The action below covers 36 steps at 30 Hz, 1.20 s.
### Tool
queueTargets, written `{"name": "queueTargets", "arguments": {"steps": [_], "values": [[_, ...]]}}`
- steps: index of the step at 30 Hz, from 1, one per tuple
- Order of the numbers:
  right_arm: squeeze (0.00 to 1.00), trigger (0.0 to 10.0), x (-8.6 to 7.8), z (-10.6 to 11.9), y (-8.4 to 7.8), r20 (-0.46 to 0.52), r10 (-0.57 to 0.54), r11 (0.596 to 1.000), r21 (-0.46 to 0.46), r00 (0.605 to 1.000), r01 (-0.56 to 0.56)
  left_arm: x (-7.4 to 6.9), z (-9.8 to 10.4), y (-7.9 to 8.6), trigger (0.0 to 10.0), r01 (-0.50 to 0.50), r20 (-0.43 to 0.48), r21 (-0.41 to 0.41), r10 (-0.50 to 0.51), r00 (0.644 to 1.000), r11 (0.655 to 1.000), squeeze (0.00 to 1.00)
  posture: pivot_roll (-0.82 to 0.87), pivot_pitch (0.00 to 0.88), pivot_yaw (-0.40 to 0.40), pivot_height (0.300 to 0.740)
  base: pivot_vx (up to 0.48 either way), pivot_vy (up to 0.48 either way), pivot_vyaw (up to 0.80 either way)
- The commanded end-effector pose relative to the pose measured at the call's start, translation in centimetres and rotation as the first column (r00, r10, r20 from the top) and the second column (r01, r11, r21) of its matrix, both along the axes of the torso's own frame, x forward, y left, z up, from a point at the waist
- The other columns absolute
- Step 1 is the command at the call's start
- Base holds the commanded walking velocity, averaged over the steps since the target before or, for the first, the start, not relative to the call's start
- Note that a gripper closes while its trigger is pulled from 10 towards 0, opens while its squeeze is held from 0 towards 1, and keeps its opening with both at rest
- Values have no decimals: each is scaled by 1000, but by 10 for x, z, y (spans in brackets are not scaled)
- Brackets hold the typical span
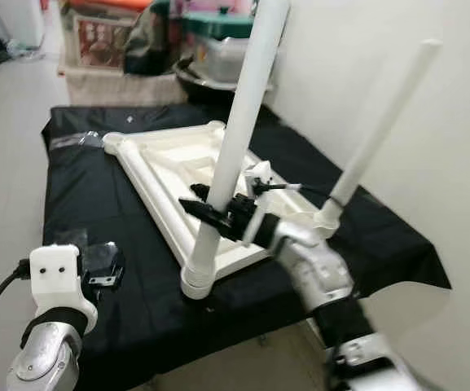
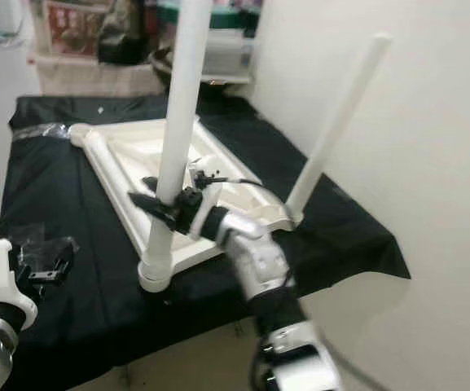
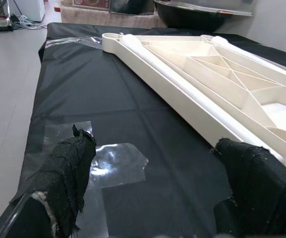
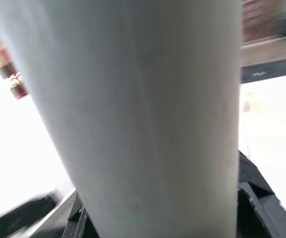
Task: Building children table
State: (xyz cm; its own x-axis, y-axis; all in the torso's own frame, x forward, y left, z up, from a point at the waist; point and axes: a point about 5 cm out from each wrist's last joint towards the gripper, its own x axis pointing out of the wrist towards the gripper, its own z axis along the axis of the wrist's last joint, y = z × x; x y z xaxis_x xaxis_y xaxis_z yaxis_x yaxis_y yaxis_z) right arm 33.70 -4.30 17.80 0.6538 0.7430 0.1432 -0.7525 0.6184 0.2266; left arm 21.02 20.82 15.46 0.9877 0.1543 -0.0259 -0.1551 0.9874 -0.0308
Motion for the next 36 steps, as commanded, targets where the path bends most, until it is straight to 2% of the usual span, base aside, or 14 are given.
{"name": "queueTargets", "arguments": {"steps": [1,5,11,14,16,17,19,20,21,22,26,29,31,36], "values": [[0,10000,1,-32,-11,-121,-128,988,-105,984,116,-1,-1,1,10000,-10,-8,-12,10,1000,1000,0,200,0,-154,740,0,0,0],[0,10000,-6,-34,-16,-105,-260,964,-94,960,250,1,1,5,10000,-10,-6,-2,10,1000,1000,0,183,0,-129,740,0,0,0],[0,10000,-9,-30,-16,-55,-253,965,-90,966,248,4,2,7,10000,-8,-6,3,8,1000,1000,0,176,0,-126,740,0,0,0],[0,10000,-18,-22,-7,22,6,996,-87,1000,-4,8,1,6,10000,-4,-5,-2,4,1000,1000,0,173,0,-126,740,0,0,0],[0,10000,-22,-21,-5,37,120,987,-113,992,-115,8,1,5,10000,-3,-5,-3,3,1000,1000,0,174,0,-130,740,0,0,0],[0,10000,-22,-21,-5,37,120,987,-113,992,-115,8,1,5,10000,-3,-5,-3,3,1000,1000,0,174,0,-130,740,0,0,0],[0,10000,-27,-18,-5,60,294,943,-179,954,-279,8,2,6,10000,-5,-3,-6,5,1000,1000,0,179,0,-135,740,0,0,0],[0,10000,-27,-18,-5,60,294,943,-179,954,-279,8,2,6,10000,-5,-3,-6,5,1000,1000,0,179,0,-135,740,0,0,0],[0,10000,-30,-16,-6,59,378,910,-209,924,-359,7,2,7,10000,-7,-3,-8,7,1000,1000,0,185,0,-143,740,0,0,0],[0,10000,-30,-16,-6,59,378,910,-209,924,-359,7,2,7,10000,-7,-3,-8,7,1000,1000,0,185,0,-143,740,0,0,0],[0,10000,-33,-10,-7,50,530,828,-248,847,-503,5,2,7,10000,-13,-5,-19,12,1000,1000,0,203,0,-156,740,0,0,0],[0,10000,-33,-8,-6,44,577,797,-246,815,-551,4,2,7,10000,-14,-7,-26,14,1000,1000,0,207,0,-158,740,0,0,0],[0,10000,-33,-5,-6,39,643,748,-247,765,-616,3,2,8,10000,-19,-9,-38,18,1000,999,0,210,0,-160,740,0,0,0],[0,10000,-32,-4,-4,37,677,718,-253,735,-649,2,1,8,10000,-22,-11,-47,21,1000,999,0,220,0,-166,740,0,0,0]]}}
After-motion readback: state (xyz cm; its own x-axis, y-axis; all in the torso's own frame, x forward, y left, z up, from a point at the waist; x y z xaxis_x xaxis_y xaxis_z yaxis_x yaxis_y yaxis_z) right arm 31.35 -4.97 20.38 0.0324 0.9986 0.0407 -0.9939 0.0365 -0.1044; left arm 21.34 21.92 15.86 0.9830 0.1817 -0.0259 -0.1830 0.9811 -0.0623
